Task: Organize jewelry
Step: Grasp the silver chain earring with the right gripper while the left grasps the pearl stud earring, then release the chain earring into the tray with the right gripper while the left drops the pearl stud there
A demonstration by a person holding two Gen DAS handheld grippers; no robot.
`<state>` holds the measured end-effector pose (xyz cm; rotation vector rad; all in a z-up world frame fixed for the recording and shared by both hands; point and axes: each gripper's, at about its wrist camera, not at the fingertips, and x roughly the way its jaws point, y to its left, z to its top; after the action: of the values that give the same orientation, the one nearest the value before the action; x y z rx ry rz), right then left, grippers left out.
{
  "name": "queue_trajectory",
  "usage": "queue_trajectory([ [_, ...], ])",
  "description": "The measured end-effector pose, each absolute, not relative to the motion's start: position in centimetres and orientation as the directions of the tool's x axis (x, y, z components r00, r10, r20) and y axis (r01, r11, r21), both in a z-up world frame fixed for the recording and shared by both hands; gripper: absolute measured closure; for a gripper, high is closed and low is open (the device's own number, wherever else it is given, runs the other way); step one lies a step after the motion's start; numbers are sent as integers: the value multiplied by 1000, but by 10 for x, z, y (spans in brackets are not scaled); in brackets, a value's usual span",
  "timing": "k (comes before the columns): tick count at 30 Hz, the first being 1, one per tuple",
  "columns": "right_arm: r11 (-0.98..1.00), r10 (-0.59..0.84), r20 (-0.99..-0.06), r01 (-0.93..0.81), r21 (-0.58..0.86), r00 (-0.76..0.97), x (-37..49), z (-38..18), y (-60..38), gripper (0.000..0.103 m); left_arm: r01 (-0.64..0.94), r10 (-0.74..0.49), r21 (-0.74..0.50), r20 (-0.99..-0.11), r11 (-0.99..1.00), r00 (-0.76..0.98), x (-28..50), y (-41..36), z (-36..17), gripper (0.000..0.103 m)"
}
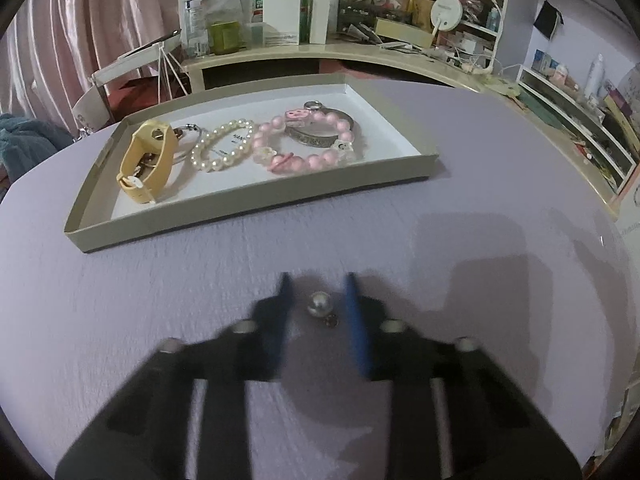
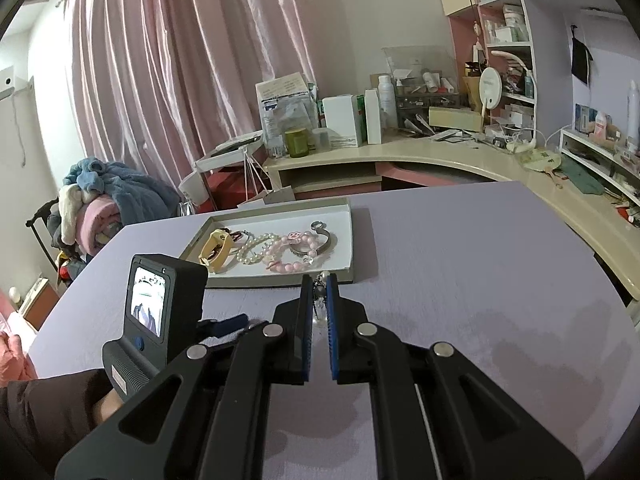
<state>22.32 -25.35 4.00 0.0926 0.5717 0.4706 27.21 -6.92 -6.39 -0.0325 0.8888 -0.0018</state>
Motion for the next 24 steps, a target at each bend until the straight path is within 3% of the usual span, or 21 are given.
queue_trajectory([
  [10, 883, 469, -489, -413, 225, 736, 220, 43, -250, 96, -41, -9, -45, -767, 998, 642, 259, -53, -61, 90],
  [24, 867, 497, -431, -444, 225, 753, 222, 66, -235, 96, -102, 90, 23, -670, 995, 737, 221, 2, -10, 90],
])
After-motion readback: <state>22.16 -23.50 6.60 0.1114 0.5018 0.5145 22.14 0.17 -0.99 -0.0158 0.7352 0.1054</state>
